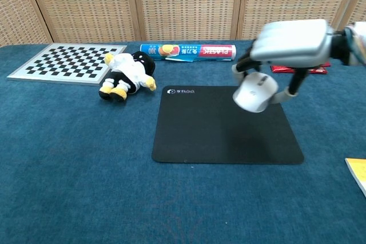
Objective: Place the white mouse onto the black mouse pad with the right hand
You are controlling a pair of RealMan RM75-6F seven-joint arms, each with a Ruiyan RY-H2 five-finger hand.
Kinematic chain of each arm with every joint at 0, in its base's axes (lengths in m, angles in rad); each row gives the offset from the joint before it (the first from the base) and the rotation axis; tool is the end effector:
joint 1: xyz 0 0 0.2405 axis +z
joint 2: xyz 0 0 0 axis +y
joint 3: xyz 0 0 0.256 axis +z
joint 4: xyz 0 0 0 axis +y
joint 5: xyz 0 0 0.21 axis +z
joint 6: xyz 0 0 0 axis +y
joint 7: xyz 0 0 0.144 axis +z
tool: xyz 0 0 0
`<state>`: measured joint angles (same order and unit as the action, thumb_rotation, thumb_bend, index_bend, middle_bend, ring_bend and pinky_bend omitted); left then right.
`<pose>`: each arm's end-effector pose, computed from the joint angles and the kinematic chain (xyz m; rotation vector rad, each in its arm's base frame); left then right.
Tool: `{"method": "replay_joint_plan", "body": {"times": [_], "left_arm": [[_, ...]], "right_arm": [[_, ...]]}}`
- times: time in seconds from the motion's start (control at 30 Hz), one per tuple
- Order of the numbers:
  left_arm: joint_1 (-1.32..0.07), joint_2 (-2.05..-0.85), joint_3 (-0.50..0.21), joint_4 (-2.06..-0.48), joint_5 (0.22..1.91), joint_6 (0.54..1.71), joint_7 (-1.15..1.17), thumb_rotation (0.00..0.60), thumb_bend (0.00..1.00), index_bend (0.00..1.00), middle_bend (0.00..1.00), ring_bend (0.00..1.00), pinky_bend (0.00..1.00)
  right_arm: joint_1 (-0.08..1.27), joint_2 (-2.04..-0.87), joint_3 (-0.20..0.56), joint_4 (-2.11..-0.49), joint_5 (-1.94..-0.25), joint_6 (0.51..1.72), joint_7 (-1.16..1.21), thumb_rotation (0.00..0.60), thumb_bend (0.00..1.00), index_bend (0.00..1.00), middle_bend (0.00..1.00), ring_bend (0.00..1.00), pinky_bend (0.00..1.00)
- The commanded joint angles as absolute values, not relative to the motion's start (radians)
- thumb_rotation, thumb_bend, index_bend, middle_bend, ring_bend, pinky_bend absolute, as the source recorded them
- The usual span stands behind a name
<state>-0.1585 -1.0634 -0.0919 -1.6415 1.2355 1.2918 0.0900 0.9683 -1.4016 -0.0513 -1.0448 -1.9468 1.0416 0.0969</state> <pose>-0.3355 0.2089 0.1693 -1.3132 -1.0089 -0.6805 -0.1425 -0.3867 0.0318 2.4136 0.0314 0.8582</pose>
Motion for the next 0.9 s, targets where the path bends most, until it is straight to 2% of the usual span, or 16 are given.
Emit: {"method": "replay_joint_plan", "body": {"times": [0.03, 0.2, 0.37, 0.9], "left_arm": [[-0.161, -1.066, -0.093, -1.635, 1.23, 1.286, 0.089, 0.6, 0.0, 0.0, 0.0, 0.0, 0.0], [-0.17, -1.071, -0.099, -1.615, 1.205, 1.262, 0.082, 0.6, 0.0, 0.0, 0.0, 0.0, 0.0], [-0.177, -1.074, -0.103, -1.602, 1.186, 1.243, 0.08, 0.6, 0.0, 0.0, 0.0, 0.0, 0.0], [-0.19, -1.086, -0.114, -1.58, 1.136, 1.218, 0.097, 0.6, 0.0, 0.0, 0.0, 0.0, 0.0]], "right_arm": [[1.061, -1.427, -0.065, -1.06, -2.02, 0.995, 0.035, 0.6, 1.0, 0.58, 0.61, 0.47, 0.46], [1.145, -1.496, -0.098, -0.983, -2.07, 0.916, 0.024, 0.6, 1.0, 0.58, 0.61, 0.47, 0.46], [1.18, -1.561, -0.122, -0.874, -2.073, 0.895, 0.051, 0.6, 1.0, 0.58, 0.6, 0.46, 0.46], [1.233, -1.71, -0.224, -0.601, -2.105, 0.961, 0.162, 0.6, 1.0, 0.59, 0.59, 0.4, 0.46]]}}
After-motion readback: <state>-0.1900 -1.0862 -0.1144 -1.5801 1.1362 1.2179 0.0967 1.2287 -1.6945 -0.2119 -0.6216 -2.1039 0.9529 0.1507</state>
